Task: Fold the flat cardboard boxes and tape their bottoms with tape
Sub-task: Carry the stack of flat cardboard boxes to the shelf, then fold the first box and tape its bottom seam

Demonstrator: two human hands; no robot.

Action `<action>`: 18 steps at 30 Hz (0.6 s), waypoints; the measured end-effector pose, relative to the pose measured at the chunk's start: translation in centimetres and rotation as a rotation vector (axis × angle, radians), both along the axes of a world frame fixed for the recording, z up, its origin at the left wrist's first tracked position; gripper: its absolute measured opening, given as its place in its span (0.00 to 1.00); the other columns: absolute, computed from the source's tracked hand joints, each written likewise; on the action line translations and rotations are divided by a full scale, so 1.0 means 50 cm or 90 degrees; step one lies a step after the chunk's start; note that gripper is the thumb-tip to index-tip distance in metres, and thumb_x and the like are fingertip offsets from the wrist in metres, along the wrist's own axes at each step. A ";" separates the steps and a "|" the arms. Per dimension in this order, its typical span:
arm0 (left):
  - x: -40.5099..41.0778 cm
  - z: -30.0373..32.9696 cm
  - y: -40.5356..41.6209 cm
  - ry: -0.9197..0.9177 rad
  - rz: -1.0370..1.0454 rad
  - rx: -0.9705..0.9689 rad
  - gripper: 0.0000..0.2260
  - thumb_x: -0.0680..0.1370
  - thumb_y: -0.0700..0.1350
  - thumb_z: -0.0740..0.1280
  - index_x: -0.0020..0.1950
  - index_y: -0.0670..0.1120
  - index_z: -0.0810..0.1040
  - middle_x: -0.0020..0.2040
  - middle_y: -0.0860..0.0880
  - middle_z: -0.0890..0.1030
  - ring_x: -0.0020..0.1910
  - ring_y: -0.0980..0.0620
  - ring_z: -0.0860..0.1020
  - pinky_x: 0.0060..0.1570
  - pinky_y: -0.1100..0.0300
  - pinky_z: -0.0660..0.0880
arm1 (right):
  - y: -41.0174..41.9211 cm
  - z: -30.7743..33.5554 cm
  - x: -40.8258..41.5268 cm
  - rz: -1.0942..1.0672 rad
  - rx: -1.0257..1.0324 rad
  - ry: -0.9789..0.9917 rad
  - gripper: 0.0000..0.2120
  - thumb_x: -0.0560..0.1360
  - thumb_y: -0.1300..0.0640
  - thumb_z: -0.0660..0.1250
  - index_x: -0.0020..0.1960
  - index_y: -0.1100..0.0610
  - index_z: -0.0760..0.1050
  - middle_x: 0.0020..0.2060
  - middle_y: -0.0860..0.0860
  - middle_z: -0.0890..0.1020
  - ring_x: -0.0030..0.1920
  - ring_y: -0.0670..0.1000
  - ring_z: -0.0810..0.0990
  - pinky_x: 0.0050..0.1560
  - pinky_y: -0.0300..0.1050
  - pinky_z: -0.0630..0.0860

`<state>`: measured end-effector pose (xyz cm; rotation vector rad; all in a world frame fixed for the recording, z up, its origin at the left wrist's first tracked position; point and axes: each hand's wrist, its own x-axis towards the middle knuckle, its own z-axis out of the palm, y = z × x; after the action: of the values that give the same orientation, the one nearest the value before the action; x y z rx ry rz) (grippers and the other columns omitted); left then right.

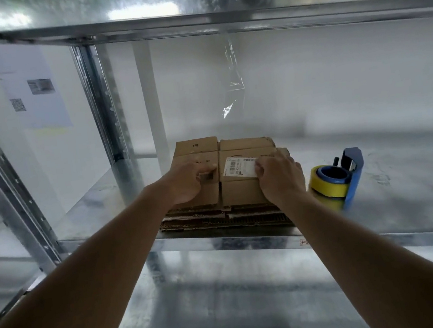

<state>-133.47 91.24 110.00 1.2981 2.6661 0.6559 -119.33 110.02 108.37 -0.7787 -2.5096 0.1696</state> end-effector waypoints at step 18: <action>0.040 0.048 -0.064 0.077 0.008 0.025 0.24 0.86 0.60 0.57 0.81 0.54 0.66 0.80 0.49 0.67 0.77 0.46 0.67 0.73 0.46 0.65 | -0.022 0.063 0.018 0.017 -0.104 0.026 0.24 0.80 0.39 0.60 0.70 0.49 0.77 0.63 0.56 0.79 0.62 0.59 0.77 0.60 0.54 0.76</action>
<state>-131.47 88.03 112.41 1.3742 2.7716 0.6548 -118.45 108.93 111.53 -0.7975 -2.4917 0.3987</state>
